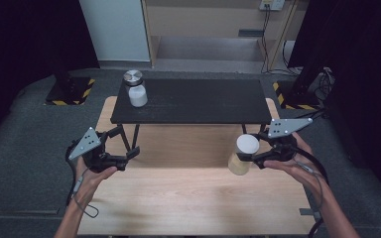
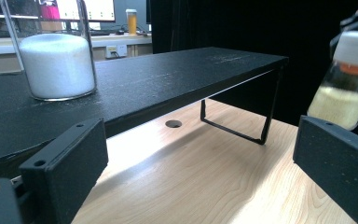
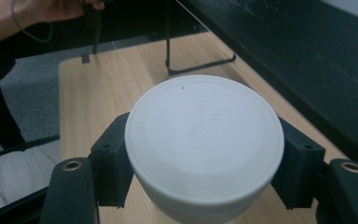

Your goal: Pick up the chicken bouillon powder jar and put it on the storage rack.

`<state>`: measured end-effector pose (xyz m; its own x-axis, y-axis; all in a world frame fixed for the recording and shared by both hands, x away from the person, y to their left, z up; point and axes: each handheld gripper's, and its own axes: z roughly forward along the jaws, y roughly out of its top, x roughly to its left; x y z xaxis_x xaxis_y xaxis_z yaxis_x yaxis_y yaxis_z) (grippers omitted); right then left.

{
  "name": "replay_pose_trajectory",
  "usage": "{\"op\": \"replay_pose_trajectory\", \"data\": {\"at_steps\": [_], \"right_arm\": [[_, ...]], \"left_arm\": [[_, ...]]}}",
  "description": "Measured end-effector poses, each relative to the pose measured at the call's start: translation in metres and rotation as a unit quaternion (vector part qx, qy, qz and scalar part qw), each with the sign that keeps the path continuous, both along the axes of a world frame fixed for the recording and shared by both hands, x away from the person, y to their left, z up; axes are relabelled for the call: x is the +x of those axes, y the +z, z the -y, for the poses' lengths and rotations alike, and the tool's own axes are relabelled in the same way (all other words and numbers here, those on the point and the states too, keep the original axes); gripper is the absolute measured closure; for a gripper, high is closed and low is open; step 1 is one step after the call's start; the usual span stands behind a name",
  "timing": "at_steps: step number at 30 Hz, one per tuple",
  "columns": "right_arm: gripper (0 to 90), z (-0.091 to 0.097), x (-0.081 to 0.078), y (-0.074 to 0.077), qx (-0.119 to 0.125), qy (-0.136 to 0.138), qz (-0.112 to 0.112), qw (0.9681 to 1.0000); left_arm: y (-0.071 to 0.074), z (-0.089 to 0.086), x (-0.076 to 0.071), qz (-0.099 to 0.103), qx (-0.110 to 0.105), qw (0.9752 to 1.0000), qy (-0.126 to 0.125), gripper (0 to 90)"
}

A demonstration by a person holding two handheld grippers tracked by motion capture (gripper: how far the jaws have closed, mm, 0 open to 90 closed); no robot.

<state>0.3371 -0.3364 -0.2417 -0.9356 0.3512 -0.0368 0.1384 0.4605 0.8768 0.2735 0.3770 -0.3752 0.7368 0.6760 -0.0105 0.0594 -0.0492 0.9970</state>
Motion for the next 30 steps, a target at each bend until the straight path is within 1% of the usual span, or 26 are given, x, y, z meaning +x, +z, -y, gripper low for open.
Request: {"op": "replay_pose_trajectory", "data": {"at_steps": [3,8,10,15,19,25,30], "right_arm": [[33.4,-0.009,0.005,0.012,0.002,0.014,0.003,0.9999],[33.4,-0.028,0.013,0.030,0.000,0.038,0.007,0.9992],[33.4,-0.036,0.018,0.036,0.001,0.050,0.007,0.9987],[33.4,-0.058,0.029,0.049,0.000,0.076,0.007,0.9971],[33.5,-0.072,0.039,0.057,0.000,0.091,0.000,0.9959],[33.5,-0.086,0.051,0.072,-0.001,0.089,-0.010,0.9960],[33.5,-0.090,0.058,0.087,0.004,0.067,-0.012,0.9977]], "left_arm": [[0.000,-0.001,-0.001,0.001,-0.002,1.0000,0.001,2.2],[0.000,-0.001,-0.001,0.002,-0.004,1.0000,0.002,2.1],[0.000,-0.002,-0.001,0.002,-0.004,1.0000,0.002,2.2],[0.000,-0.002,-0.003,0.003,-0.009,0.9999,0.004,2.2],[0.000,-0.003,-0.004,0.003,-0.007,0.9999,0.006,2.2],[0.000,-0.002,-0.004,0.003,-0.005,1.0000,0.007,2.3],[0.001,-0.002,-0.003,0.002,-0.003,1.0000,0.005,2.6]]}}
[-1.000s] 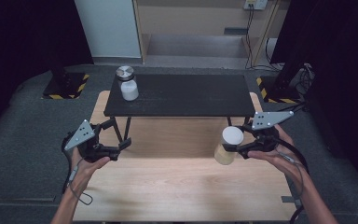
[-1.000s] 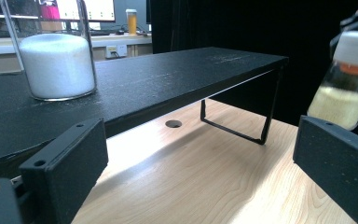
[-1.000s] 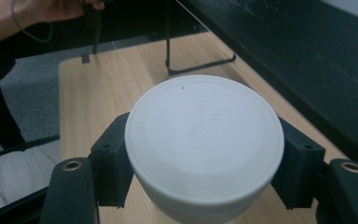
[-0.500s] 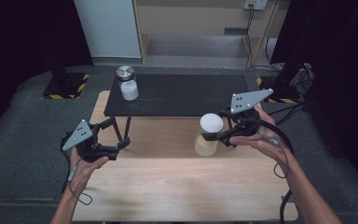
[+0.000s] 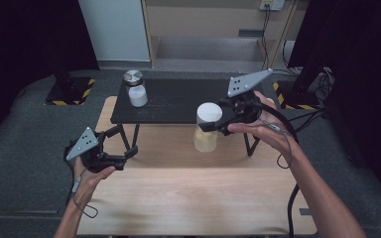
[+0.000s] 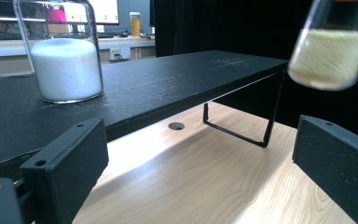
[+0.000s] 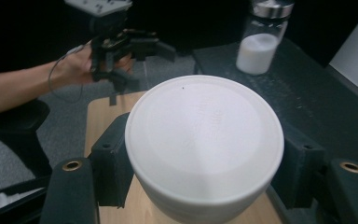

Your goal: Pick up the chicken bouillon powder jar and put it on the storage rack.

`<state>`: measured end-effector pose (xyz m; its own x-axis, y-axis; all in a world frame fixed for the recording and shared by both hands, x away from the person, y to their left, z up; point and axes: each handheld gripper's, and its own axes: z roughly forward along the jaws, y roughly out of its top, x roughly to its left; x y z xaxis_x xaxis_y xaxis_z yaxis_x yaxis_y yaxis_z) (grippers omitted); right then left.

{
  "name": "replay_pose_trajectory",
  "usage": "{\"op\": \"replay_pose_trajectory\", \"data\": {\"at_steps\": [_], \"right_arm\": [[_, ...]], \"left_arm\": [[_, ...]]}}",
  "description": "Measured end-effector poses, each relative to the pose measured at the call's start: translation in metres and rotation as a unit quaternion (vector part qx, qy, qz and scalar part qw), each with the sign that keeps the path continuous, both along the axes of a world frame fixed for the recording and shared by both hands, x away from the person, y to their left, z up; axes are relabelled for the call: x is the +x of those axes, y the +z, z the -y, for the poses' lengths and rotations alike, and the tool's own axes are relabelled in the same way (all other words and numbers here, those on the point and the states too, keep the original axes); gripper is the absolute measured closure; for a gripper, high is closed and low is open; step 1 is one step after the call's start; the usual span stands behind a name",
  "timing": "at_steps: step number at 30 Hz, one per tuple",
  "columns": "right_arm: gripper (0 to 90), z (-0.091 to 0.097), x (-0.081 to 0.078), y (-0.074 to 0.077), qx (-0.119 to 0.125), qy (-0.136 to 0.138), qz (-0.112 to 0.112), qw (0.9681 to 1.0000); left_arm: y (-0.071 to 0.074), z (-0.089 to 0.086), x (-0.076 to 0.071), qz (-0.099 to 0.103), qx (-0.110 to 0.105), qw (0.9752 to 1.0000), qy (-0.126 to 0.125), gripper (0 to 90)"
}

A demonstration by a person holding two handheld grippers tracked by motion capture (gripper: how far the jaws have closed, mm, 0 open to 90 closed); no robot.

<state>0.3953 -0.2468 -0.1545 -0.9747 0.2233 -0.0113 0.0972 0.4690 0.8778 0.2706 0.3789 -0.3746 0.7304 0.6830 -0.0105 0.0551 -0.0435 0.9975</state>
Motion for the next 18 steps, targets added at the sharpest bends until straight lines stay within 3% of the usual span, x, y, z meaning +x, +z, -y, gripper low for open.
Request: {"op": "replay_pose_trajectory", "data": {"at_steps": [10,18], "right_arm": [[33.5,-0.005,0.015,0.027,-0.002,-0.079,0.008,0.9968],[33.5,0.000,0.037,0.035,0.015,-0.137,0.008,0.9905]], "left_arm": [[-0.002,0.000,0.003,-0.006,-0.001,1.0000,-0.003,2.8],[-0.007,-0.006,0.004,-0.009,-0.021,0.9997,-0.003,2.7]]}}
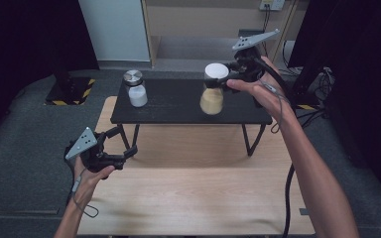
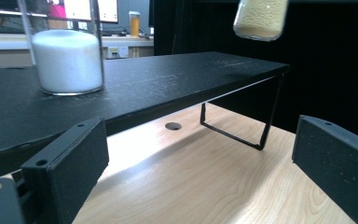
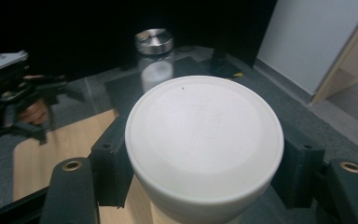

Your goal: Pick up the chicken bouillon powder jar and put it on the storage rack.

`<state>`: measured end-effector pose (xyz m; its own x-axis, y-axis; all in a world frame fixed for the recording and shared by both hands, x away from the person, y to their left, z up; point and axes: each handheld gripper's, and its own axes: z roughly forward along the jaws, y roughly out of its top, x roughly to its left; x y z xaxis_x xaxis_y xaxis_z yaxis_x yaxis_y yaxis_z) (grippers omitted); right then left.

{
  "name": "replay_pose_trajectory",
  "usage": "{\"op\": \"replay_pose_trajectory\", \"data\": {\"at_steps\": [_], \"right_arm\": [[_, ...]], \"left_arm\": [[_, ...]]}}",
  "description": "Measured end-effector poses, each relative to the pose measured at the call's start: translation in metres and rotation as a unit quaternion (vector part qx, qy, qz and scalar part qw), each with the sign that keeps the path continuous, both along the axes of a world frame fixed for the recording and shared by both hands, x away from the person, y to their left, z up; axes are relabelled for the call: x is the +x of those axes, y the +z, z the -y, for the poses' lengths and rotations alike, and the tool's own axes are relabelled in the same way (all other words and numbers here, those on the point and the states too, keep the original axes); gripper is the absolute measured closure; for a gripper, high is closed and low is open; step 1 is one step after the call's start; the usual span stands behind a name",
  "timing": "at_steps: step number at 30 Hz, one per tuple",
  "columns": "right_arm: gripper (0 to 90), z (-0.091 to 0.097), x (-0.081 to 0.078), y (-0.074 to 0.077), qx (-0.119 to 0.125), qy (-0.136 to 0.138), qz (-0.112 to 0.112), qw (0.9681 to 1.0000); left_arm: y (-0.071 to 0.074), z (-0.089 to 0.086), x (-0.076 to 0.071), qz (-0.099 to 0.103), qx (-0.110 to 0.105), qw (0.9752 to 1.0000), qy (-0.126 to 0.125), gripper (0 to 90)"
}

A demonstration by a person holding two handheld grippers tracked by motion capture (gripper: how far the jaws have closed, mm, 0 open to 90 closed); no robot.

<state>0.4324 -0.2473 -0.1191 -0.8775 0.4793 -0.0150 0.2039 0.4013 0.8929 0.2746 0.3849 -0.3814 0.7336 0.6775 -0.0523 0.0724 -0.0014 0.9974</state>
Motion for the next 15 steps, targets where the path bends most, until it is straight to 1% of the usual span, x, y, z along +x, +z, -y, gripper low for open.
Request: {"op": "replay_pose_trajectory", "data": {"at_steps": [6,9,12,15], "right_arm": [[33.5,0.004,0.018,-0.006,0.007,-0.044,-0.010,0.9990],[33.5,0.005,0.026,-0.010,0.000,-0.065,-0.016,0.9978],[33.5,0.007,0.031,-0.017,0.000,-0.079,-0.021,0.9967],[33.5,0.008,0.035,-0.020,-0.009,-0.085,-0.027,0.9960]], "left_arm": [[0.000,-0.001,-0.001,0.002,-0.001,1.0000,0.003,2.8],[0.000,-0.002,-0.001,0.003,-0.001,1.0000,0.003,2.8],[0.001,-0.002,-0.001,0.003,0.001,1.0000,0.005,2.8],[0.000,-0.002,-0.001,0.004,0.000,1.0000,0.004,2.8]]}}
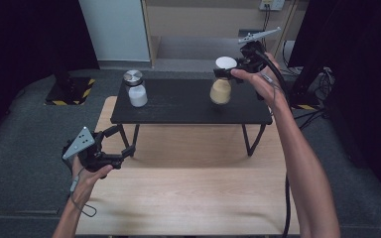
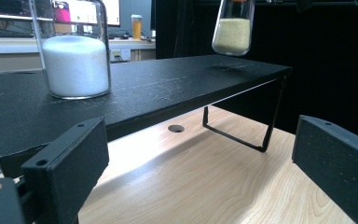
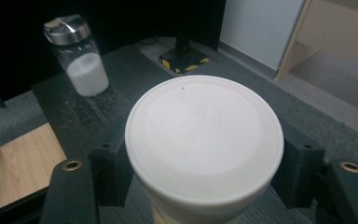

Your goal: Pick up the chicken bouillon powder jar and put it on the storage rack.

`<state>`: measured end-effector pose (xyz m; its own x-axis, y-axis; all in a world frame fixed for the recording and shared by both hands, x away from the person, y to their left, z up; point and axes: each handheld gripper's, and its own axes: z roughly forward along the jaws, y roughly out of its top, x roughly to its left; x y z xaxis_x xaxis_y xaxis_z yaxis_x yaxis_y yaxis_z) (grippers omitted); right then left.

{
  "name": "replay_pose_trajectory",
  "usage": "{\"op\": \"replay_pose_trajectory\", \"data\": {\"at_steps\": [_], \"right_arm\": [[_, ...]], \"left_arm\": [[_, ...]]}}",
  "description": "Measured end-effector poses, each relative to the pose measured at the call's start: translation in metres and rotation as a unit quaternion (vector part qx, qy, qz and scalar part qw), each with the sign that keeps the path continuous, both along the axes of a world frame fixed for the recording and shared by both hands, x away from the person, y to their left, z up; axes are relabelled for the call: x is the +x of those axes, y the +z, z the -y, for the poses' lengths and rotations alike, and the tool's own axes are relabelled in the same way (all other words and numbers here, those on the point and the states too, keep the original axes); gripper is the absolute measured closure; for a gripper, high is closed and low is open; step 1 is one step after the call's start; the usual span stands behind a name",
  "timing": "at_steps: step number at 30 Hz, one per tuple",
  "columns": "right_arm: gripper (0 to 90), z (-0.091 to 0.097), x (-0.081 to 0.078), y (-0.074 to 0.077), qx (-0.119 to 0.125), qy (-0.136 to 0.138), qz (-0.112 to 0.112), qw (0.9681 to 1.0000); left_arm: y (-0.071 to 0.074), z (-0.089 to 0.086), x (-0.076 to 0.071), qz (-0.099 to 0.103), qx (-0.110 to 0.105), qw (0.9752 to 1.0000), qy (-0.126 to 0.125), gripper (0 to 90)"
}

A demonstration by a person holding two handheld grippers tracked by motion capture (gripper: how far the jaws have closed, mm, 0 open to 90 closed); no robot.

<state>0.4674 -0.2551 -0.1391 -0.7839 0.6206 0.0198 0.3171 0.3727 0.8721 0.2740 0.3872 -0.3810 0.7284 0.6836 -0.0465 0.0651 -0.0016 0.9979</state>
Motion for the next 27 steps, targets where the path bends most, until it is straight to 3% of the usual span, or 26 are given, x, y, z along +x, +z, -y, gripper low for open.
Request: {"op": "replay_pose_trajectory", "data": {"at_steps": [12,22,25,27], "right_arm": [[33.5,0.002,0.006,-0.015,-0.002,-0.004,-0.011,0.9999],[33.4,-0.001,0.005,-0.016,-0.011,-0.001,-0.009,0.9999],[32.8,-0.002,0.004,-0.016,-0.015,0.001,-0.004,0.9999],[28.0,-0.001,-0.003,-0.019,-0.008,-0.005,0.019,0.9998]], "left_arm": [[0.000,0.000,0.000,0.000,0.002,1.0000,0.000,2.8],[0.000,-0.001,0.000,0.001,0.001,1.0000,0.001,2.8],[0.001,-0.001,0.000,0.001,0.001,1.0000,0.002,2.8],[0.000,-0.001,-0.001,0.002,-0.002,1.0000,0.002,2.9]]}}
